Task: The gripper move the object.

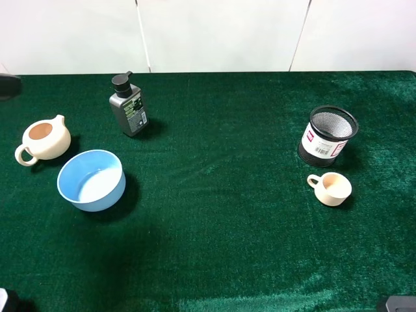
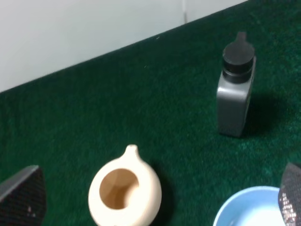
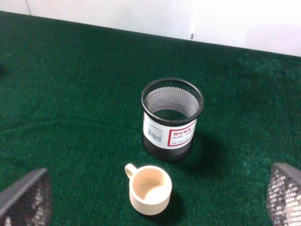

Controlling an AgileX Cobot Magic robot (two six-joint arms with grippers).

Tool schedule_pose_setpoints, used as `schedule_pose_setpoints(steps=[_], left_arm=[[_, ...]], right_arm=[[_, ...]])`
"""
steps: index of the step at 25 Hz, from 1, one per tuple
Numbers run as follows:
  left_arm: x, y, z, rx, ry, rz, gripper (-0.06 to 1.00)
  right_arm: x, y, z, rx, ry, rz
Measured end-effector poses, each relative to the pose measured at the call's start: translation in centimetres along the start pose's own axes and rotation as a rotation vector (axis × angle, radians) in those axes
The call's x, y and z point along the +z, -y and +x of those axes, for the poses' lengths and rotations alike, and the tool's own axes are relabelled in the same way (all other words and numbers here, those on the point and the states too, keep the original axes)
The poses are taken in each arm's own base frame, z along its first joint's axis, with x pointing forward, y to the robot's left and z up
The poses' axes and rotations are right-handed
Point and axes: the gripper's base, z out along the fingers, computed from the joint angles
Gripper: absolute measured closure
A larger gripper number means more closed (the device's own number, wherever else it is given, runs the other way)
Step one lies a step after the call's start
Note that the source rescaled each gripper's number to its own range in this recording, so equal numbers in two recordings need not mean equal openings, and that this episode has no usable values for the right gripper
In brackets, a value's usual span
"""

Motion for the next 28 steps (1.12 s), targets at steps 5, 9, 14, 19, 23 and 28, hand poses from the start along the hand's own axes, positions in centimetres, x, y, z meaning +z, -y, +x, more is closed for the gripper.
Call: schedule_pose_setpoints(steps=[5,9,14,19,23,28], left_arm=[[3.3,0.1,0.1,0.009,-0.027,0.009,-0.06],[6.1,0.7,0.5,0.024,-0.043,0.036,-0.06],[9.5,2.4,1.3,0.052,-0.063,0.096,-0.06],[12.2,3.5,2.6,0.064,-0.086,0.125,-0.06],[14.2,3.9,3.6,0.077,-0.077,0.131,-0.06],[16.4,4.5,5.0,0.091,-0.052,0.141,-0.06]], right_arm=[[0.0,0.0,0.0,0.000,0.000,0.000],[0.0,0.0,0.0,0.000,0.000,0.000],[0.0,0.0,0.0,0.000,0.000,0.000],[0.0,0.0,0.0,0.000,0.000,0.000],[0.0,0.0,0.0,0.000,0.000,0.000],[0.0,0.0,0.0,0.000,0.000,0.000]])
